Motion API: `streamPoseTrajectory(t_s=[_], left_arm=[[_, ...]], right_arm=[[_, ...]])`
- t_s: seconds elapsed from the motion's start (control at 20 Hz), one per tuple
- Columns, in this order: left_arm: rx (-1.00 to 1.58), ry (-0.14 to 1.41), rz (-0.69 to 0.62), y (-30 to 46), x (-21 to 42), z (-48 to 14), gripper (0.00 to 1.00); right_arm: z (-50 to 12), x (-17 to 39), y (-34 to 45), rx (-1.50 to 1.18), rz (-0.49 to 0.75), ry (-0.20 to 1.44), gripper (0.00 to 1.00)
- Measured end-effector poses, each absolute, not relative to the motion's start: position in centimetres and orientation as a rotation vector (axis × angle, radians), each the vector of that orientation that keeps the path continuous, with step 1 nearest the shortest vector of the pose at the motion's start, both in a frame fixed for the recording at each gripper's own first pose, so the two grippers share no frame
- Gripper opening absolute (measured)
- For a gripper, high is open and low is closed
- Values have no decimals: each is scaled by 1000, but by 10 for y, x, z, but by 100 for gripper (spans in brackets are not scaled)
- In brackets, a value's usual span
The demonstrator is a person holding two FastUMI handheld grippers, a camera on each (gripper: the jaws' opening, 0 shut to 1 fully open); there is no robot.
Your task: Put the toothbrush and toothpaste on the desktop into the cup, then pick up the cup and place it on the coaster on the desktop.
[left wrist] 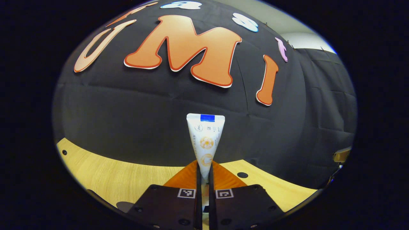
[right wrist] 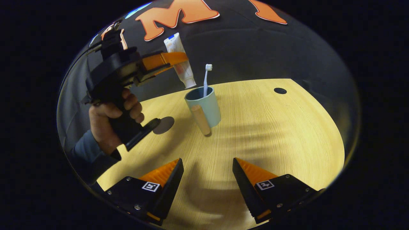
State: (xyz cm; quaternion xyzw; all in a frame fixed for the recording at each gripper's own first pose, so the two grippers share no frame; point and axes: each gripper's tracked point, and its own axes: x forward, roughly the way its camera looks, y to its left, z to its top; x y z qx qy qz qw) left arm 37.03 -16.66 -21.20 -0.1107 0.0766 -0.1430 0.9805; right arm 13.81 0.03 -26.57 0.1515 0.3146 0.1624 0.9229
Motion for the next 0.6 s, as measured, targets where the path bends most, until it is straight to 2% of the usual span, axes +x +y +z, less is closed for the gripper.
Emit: streamPoseTrajectory(t_s=[0.45,0.6], left_arm=[[-150,158,-299,-179,360,-256,8],[-132,187,-298,-178,358,-267,14]], right_arm=[[-261,145,-18,317,307,602,94],[-260,145,-25,321,297,594,93]])
